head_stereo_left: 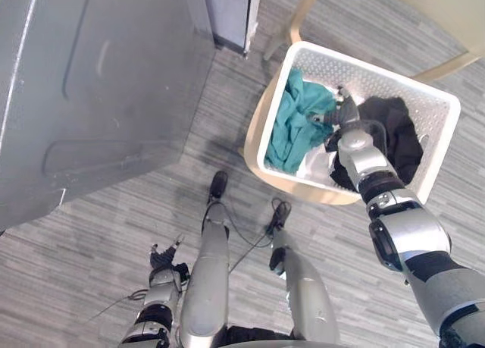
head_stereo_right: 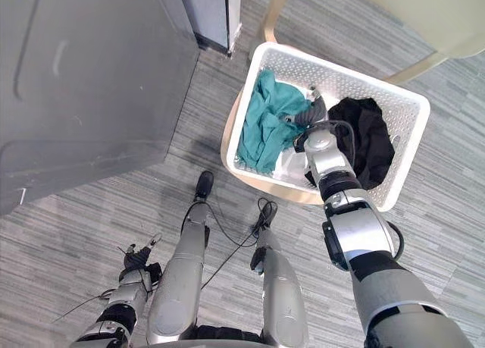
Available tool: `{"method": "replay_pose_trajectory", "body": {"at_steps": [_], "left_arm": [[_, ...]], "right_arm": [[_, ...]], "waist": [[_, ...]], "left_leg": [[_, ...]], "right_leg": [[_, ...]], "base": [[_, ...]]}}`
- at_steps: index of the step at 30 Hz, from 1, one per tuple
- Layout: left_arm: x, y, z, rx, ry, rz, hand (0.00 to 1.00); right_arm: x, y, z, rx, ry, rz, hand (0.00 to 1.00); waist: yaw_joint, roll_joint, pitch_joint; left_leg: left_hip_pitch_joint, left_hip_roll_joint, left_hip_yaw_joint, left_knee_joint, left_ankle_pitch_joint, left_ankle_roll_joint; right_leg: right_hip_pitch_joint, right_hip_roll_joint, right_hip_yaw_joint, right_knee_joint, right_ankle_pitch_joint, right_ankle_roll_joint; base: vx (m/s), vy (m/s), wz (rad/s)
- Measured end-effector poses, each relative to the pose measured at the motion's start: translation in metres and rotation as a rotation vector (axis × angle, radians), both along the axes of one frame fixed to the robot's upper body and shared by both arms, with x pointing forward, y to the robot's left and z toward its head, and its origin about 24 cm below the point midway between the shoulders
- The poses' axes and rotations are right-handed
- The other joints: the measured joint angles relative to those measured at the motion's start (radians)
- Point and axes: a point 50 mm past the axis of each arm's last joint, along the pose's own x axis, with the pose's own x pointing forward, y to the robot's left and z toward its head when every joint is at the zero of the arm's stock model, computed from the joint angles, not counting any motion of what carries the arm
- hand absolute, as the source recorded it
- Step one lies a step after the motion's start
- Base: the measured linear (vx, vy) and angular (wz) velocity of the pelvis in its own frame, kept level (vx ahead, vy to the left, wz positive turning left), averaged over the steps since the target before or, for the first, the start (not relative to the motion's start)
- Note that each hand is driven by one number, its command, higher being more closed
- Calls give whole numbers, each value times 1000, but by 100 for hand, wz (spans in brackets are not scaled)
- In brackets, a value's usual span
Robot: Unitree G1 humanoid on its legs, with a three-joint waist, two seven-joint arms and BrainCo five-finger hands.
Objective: Pick up the laundry basket with both hands and put the clothes into the washing machine.
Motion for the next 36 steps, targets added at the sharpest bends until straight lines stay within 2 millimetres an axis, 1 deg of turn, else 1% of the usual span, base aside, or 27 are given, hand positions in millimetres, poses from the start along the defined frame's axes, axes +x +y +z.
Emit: {"method": "replay_pose_trajectory", "body": {"at_steps": [1,4,5,10,13,15,16,18,20,21,22,25,26,28,29,31,33,35,36], "left_arm": [[2,-1,2,-2,-13,0,0],[4,-3,3,-29,-31,43,0],[5,-3,4,-36,-37,57,0],[11,-4,9,-39,-69,71,0],[20,-7,15,-44,-97,63,0],[26,-11,18,-52,-116,56,0],[26,-12,19,-54,-121,56,0],[29,-15,21,-70,-134,58,0],[33,-22,22,-101,-147,61,0],[33,-23,22,-102,-148,57,0],[34,-24,22,-102,-148,51,0],[32,-27,20,-115,-138,44,0],[30,-26,18,-131,-131,48,0],[20,-18,11,-150,-110,74,0],[18,-16,10,-146,-104,79,0],[4,-7,0,-129,-48,92,0],[-6,-2,-6,-124,-9,99,0],[-18,2,-12,-125,30,100,0],[-21,2,-13,-125,35,101,0]], "right_arm": [[-1,-5,5,-6,-20,-17,0],[-1,-7,8,-10,-39,-35,0],[-2,-8,8,-19,-42,-38,100],[-3,-7,11,-81,-64,-33,100],[-4,-15,10,-120,-57,-52,100],[-6,-18,4,-127,-42,-59,100],[-6,-18,4,-127,-40,-60,100],[-6,-13,-4,-113,-15,-48,100],[-7,-3,-19,-93,27,-26,100],[-8,-2,-23,-89,38,-25,100],[-9,-5,-29,-77,62,-38,100],[-10,-12,-29,-56,69,-69,100],[-10,-18,-26,-67,65,-83,100],[-11,-39,-12,-114,40,-140,100],[-11,-43,-7,-109,27,-151,100],[-13,-51,16,-98,-55,-176,100],[-14,-52,31,-48,-119,-185,100],[-19,-60,46,17,-201,-210,100],[-21,-62,50,34,-224,-214,100]], "waist": [[3,3,2],[10,3,2],[17,3,2],[23,4,1],[35,5,1],[48,5,0],[49,5,0],[50,7,0],[49,7,0],[49,7,0],[49,7,0],[47,8,-1],[46,9,-1],[44,9,-2],[43,9,-2],[31,8,-2],[14,8,-2],[3,8,-3],[-1,8,-3]], "left_leg": [[-13,2,-5,0,2,-2],[-27,12,-12,-6,6,-8],[-28,12,-13,-7,6,-9],[-34,28,-29,-38,21,-30],[-35,38,-45,-42,26,-38],[-29,43,-55,-49,32,-46],[-25,44,-56,-53,34,-48],[-10,46,-61,-71,43,-51],[9,45,-59,-75,44,-51],[17,44,-59,-75,44,-51],[39,42,-59,-76,44,-51],[70,40,-53,-78,44,-51],[82,41,-51,-78,44,-51],[115,40,-34,-76,45,-48],[122,39,-31,-76,46,-47],[156,37,-15,-83,49,-43],[188,34,-6,-104,56,-35],[244,26,18,-130,63,-25],[260,22,20,-141,68,-22]], "right_leg": [[-10,2,-4,2,0,0],[-24,8,-14,3,-1,-2],[-25,12,-15,3,-2,-3],[-40,21,-28,5,-8,-11],[-40,31,-42,13,-19,-22],[-41,35,-51,32,-37,-27],[-41,35,-53,37,-41,-29],[-33,35,-59,41,-47,-30],[-17,33,-59,40,-49,-29],[-9,33,-58,40,-49,-29],[11,32,-55,40,-50,-28],[38,31,-48,41,-51,-25],[46,31,-45,46,-52,-25],[61,23,-32,75,-58,-20],[63,18,-29,80,-59,-20],[77,14,-15,101,-64,-17],[91,9,-6,112,-67,-14],[112,-8,13,143,-85,-6],[119,-16,15,152,-90,-3]], "base": [[-16,4,6],[5,-6,3],[35,-12,0],[32,-15,4],[43,-32,8],[68,-40,10],[82,-41,12],[72,-26,9],[69,-3,3],[66,10,3],[45,9,2],[7,9,-1],[-43,29,-4],[-65,38,-9],[-67,41,-12],[-57,20,-10],[-39,4,-7],[-34,33,-9],[-24,31,1]]}}
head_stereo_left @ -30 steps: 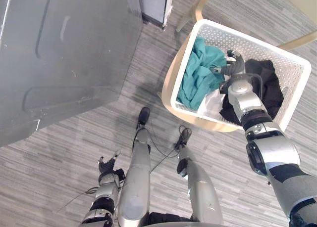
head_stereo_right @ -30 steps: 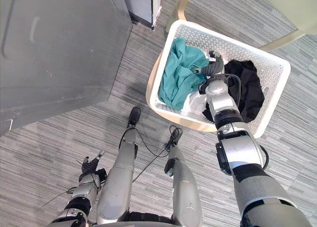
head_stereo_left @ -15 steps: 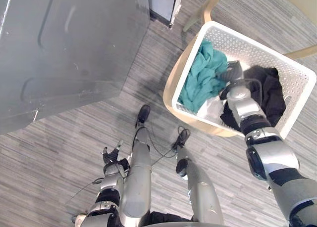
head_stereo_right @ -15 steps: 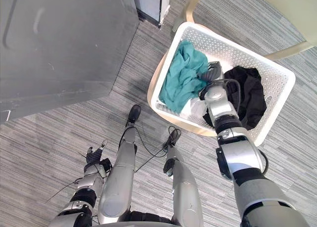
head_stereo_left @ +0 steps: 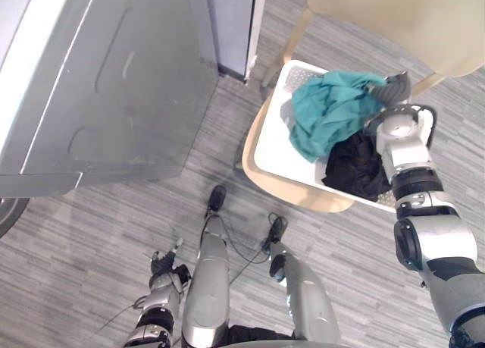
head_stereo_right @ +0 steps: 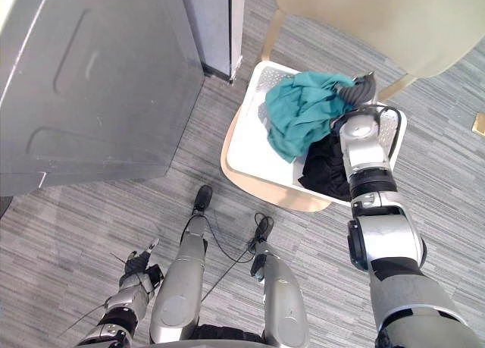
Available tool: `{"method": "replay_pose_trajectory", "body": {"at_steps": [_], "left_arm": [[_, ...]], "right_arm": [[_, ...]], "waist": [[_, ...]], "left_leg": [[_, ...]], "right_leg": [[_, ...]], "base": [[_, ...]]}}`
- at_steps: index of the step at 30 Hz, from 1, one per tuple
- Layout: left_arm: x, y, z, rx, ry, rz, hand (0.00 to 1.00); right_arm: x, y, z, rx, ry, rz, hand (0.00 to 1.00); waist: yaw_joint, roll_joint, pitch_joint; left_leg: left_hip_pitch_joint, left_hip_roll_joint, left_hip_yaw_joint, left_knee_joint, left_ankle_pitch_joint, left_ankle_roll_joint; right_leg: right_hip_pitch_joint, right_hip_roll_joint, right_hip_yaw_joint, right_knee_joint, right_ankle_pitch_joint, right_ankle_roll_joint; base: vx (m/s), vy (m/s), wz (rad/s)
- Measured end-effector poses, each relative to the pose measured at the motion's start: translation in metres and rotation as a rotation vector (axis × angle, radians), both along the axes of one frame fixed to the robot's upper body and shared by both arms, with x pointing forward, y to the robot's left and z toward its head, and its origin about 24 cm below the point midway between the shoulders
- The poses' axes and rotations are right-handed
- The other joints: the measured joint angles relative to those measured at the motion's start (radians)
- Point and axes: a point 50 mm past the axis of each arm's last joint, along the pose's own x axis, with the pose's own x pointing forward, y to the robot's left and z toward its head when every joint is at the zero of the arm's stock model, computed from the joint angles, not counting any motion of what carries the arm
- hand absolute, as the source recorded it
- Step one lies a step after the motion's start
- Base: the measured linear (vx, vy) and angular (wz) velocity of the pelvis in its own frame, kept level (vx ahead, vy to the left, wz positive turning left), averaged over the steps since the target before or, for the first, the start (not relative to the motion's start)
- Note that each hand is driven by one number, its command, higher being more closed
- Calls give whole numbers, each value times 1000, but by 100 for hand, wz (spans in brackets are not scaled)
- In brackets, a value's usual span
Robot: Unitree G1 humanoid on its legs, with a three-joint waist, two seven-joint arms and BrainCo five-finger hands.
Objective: Pick up the laundry basket with both hands and put the clothes into the washing machine.
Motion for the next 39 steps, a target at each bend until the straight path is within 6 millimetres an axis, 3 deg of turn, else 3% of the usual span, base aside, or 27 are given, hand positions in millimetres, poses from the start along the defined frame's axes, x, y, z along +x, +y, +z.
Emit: {"method": "replay_pose_trajectory", "body": {"at_steps": [4,7,10,15,18,21,22,24,29,32,39], "left_arm": [[-5,1,-3,-7,17,-7,0],[-27,-1,-12,-29,65,-4,0],[-34,-1,-10,-32,40,-12,0],[-6,-7,23,14,-153,-74,0],[7,-19,41,10,-254,-117,0],[21,-41,63,8,-373,-193,0],[30,-52,80,9,-452,-236,0],[34,-57,92,21,-505,-259,0],[50,-85,142,66,-733,-369,0],[55,-102,164,56,-836,-427,0],[61,-140,183,10,-933,-607,0]], "right_arm": [[-25,-18,-1,64,-126,-44,100],[-44,-7,-38,102,-112,-18,100],[-67,8,-66,156,-125,15,100],[-98,16,-75,194,-193,39,100],[-112,23,-74,198,-236,63,100],[-124,39,-71,222,-292,110,100],[-131,52,-68,240,-331,149,100],[-133,62,-64,255,-355,186,100],[-145,94,-44,267,-471,311,100],[-152,103,-33,247,-530,353,100],[-156,110,-29,261,-567,379,100]], "waist": [[-13,-2,-18],[-42,-5,-151],[-64,-5,-231],[-94,-2,-316],[-112,11,-347],[-120,26,-390],[-132,34,-412],[-147,37,-420],[-170,57,-465],[-174,70,-492],[-193,77,-514]], "left_leg": [[87,-17,6,-32,7,7],[118,-21,27,-74,12,14],[171,-20,50,-94,7,19],[234,-16,96,-95,-15,21],[261,-22,116,-95,-23,28],[299,-23,167,-95,-38,34],[314,-24,191,-95,-43,38],[328,-24,208,-95,-47,38],[371,-20,289,-95,-76,39],[383,-21,317,-95,-81,41],[396,-27,330,-96,-82,41]], "right_leg": [[55,-23,7,28,-26,11],[69,-26,23,6,-30,18],[119,-24,39,-31,-29,21],[169,-19,79,-63,-23,28],[199,-22,85,-83,-16,34],[222,-23,125,-111,1,40],[239,-22,144,-130,14,43],[247,-22,160,-134,20,46],[266,-20,233,-172,45,57],[269,-22,257,-182,53,63],[276,-22,272,-183,55,63]], "base": [[9,10,3],[103,7,-10],[122,1,-18],[69,16,-22],[21,26,-17],[14,50,-43],[17,37,-35],[11,28,-35],[-11,25,-40],[3,9,-27],[8,2,-6]]}}
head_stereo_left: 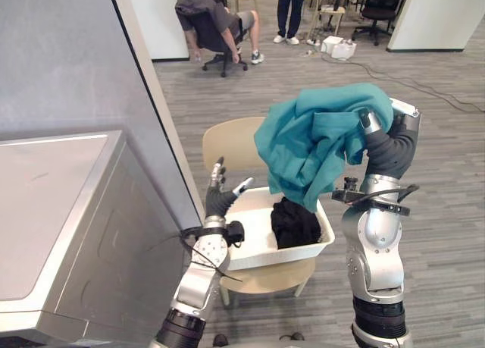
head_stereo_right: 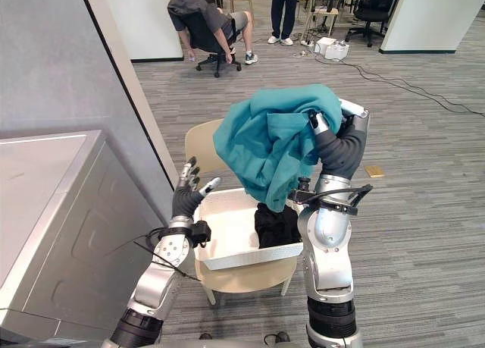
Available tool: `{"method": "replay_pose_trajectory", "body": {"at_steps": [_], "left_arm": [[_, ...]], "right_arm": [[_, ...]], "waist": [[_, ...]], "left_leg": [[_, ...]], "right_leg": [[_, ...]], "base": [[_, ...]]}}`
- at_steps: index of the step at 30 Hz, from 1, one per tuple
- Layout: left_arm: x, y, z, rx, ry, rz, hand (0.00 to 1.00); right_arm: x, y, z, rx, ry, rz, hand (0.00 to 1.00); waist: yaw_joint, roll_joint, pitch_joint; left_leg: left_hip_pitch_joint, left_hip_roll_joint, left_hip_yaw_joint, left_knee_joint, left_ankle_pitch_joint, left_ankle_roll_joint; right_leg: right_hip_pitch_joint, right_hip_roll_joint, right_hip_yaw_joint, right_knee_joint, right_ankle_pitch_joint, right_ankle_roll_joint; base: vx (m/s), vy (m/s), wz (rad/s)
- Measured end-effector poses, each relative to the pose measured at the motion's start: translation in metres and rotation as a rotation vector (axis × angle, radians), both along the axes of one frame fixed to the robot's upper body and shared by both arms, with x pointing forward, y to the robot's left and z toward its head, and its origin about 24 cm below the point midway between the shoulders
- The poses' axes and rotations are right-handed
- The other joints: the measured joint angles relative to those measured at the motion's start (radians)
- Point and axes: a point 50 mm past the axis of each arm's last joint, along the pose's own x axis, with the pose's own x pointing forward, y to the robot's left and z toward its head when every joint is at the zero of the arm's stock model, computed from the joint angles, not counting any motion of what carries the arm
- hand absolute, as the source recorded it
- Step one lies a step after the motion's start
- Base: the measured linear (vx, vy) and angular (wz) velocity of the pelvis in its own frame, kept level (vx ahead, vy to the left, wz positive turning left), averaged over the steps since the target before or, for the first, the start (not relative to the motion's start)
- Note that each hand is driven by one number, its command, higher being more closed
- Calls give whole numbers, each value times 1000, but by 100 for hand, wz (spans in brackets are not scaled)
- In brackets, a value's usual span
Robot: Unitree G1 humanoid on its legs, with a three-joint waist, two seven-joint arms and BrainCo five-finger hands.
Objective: Pick up the laundry basket with both hands and put the clothes into the washing machine.
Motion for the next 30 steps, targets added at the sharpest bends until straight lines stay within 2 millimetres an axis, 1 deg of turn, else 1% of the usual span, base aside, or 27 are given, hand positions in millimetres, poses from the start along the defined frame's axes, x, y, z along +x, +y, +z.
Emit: {"method": "replay_pose_trajectory", "body": {"at_steps": [1,3,5,6,8,10,13,15,17,20,22,23,25,28,30], "left_arm": [[1,-5,3,1,-14,-25,0],[2,-12,9,7,-39,-66,0],[5,-23,19,18,-91,-126,0],[6,-25,22,18,-101,-136,0],[10,-32,32,4,-134,-186,0],[14,-39,41,4,-164,-234,0],[21,-49,51,39,-205,-308,0],[28,-57,57,83,-223,-373,0],[33,-59,60,90,-222,-404,0],[38,-60,65,121,-232,-440,0],[44,-61,70,149,-245,-467,0],[46,-62,72,160,-245,-472,0],[48,-62,77,180,-262,-486,0],[52,-63,89,178,-294,-495,0],[53,-63,92,172,-298,-498,0]], "right_arm": [[0,3,0,-3,0,14,100],[0,5,0,-4,0,22,100],[0,8,0,-8,-1,38,100],[0,9,0,-9,-1,41,100],[0,13,0,-17,-1,59,100],[0,13,-1,-30,2,61,100],[1,12,-2,-54,6,65,100],[3,17,-4,-69,21,91,100],[6,20,-6,-90,29,113,100],[6,20,-4,-123,23,128,100],[6,19,-5,-131,24,129,100],[7,19,-5,-132,25,131,100],[7,20,-5,-137,26,134,100],[7,19,-5,-149,24,133,100],[6,20,-5,-149,19,138,100]], "waist": [[-7,0,0],[-9,0,0],[-14,4,-3],[-15,6,-6],[-26,22,-21],[-35,31,-28],[-40,38,-33],[-51,43,-36],[-66,44,-37],[-68,45,-37],[-77,46,-38],[-87,46,-38],[-91,49,-40],[-93,52,-41],[-94,58,-44]], "left_leg": [[2,0,1,0,0,0],[4,0,4,0,0,0],[4,0,9,-1,0,0],[3,0,11,-1,0,0],[3,-1,21,-2,-1,0],[3,-1,24,-3,-1,0],[2,-1,28,-5,-2,-1],[1,-1,31,-8,-2,-1],[1,-2,34,-8,-2,-1],[0,-1,42,-8,-2,-1],[-6,-2,45,-7,0,2],[-7,-2,45,-5,0,2],[-8,-2,45,-3,0,2],[-11,-2,45,-3,0,2],[-12,-2,46,-3,0,2]], "right_leg": [[2,0,1,0,0,0],[2,0,4,0,0,1],[-1,0,9,0,1,3],[-3,0,11,0,2,3],[-9,0,23,-1,3,5],[-10,0,26,-4,5,6],[-9,2,29,-17,12,4],[-10,3,33,-18,15,3],[-12,3,36,-18,15,2],[-20,6,55,-24,23,2],[-23,6,58,-36,32,5],[-24,6,58,-36,32,5],[-25,6,58,-38,38,-2],[-25,6,59,-45,42,-3],[-24,6,60,-49,45,-4]], "base": [[0,0,0],[-11,-2,-4],[-18,-3,-6],[-16,-4,-9],[-6,-7,-12],[-8,-6,-8],[-19,-5,-5],[-16,-6,-5],[-8,-6,-5],[-2,-6,-17],[-1,-8,-7],[0,0,0],[0,0,0],[0,0,0],[0,0,0]]}}
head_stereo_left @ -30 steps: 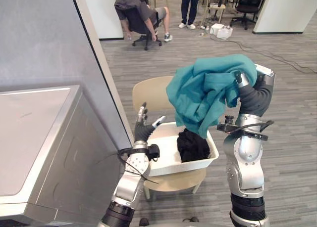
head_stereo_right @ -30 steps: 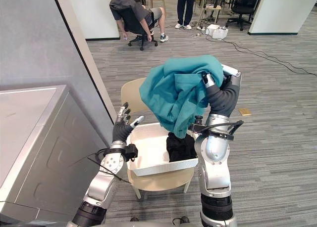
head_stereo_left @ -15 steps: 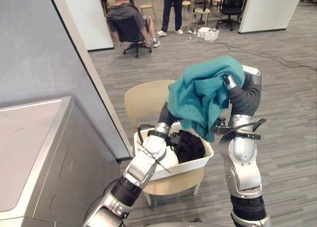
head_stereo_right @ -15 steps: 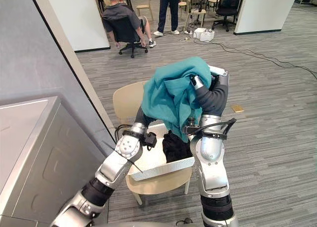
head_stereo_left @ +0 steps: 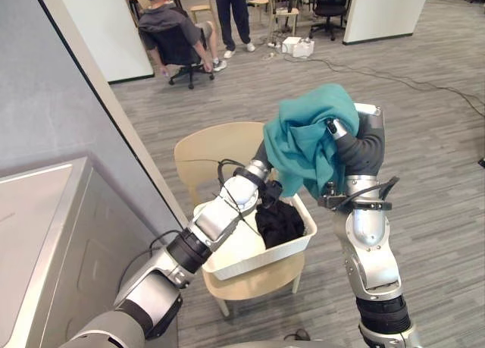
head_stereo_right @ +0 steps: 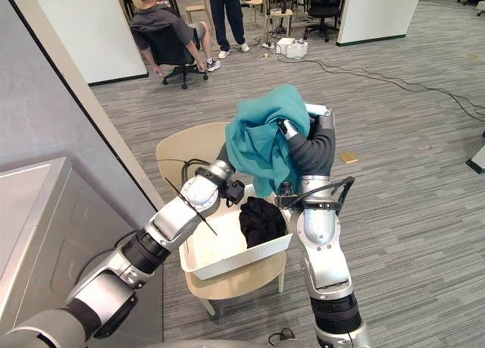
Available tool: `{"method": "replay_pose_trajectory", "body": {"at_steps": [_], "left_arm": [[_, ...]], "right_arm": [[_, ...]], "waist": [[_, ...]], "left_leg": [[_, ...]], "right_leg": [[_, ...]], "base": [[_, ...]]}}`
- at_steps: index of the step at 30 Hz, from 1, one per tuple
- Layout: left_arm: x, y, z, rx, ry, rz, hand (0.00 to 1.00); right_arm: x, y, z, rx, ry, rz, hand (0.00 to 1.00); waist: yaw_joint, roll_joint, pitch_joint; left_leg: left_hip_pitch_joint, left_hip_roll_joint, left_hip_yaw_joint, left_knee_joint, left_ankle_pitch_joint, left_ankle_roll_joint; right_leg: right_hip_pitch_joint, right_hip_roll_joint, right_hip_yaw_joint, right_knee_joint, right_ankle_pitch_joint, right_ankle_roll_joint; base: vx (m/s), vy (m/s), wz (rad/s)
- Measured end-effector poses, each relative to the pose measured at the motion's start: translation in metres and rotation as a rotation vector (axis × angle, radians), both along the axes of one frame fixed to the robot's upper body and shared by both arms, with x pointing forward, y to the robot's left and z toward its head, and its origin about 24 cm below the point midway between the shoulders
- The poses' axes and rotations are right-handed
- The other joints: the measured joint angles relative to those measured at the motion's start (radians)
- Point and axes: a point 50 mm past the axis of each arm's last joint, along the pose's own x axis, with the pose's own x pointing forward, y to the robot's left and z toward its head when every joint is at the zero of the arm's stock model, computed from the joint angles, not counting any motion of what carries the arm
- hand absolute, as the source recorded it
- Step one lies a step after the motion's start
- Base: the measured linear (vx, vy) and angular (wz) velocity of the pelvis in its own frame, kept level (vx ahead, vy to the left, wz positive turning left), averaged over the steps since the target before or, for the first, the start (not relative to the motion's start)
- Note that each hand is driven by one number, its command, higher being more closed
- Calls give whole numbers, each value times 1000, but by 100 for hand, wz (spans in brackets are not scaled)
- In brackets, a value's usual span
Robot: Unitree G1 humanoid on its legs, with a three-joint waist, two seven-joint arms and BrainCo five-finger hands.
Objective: Pick up the laundry basket with both hands and put the clothes into the washing machine.
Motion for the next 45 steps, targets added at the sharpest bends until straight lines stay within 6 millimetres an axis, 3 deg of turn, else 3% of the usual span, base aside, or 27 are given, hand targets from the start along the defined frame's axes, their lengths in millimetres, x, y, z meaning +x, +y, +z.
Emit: {"method": "replay_pose_trajectory", "body": {"at_steps": [5,12,16,21,28,40,45], "left_arm": [[2,4,-1,-17,24,-1,0],[2,8,2,-41,23,-6,0],[4,6,13,-39,-12,-15,0],[5,9,13,-20,-17,-20,0],[3,24,17,37,-63,-35,0],[-4,59,4,81,-109,107,0],[-8,60,-4,184,-159,137,0]], "right_arm": [[1,4,-3,-18,4,27,100],[1,8,-5,-30,7,51,100],[1,7,-6,-34,3,53,100],[0,7,-8,-36,8,57,100],[0,5,-21,-68,59,58,100],[2,-3,-44,-109,178,35,100],[1,-8,-48,-119,195,26,100]], "waist": [[-3,17,-4],[-25,20,-3],[-25,23,-1],[-27,29,2],[-25,35,10],[-21,30,39],[-21,29,40]], "left_leg": [[0,0,1,0,0,0],[0,0,1,0,0,0],[0,0,1,0,0,0],[0,0,0,0,0,0],[0,0,-7,1,0,0],[15,1,-24,1,-2,-2],[15,1,-36,1,-2,-2]], "right_leg": [[0,0,1,-3,1,0],[0,1,4,-6,2,-1],[0,1,3,-6,3,-1],[0,1,3,-6,3,-1],[5,1,-3,-7,3,-1],[35,0,-20,-22,-1,4],[43,-1,-32,-25,-1,3]], "base": [[0,0,0],[-6,-1,-1],[0,0,0],[0,0,0],[0,0,2],[-1,-2,3],[3,-5,7]]}}
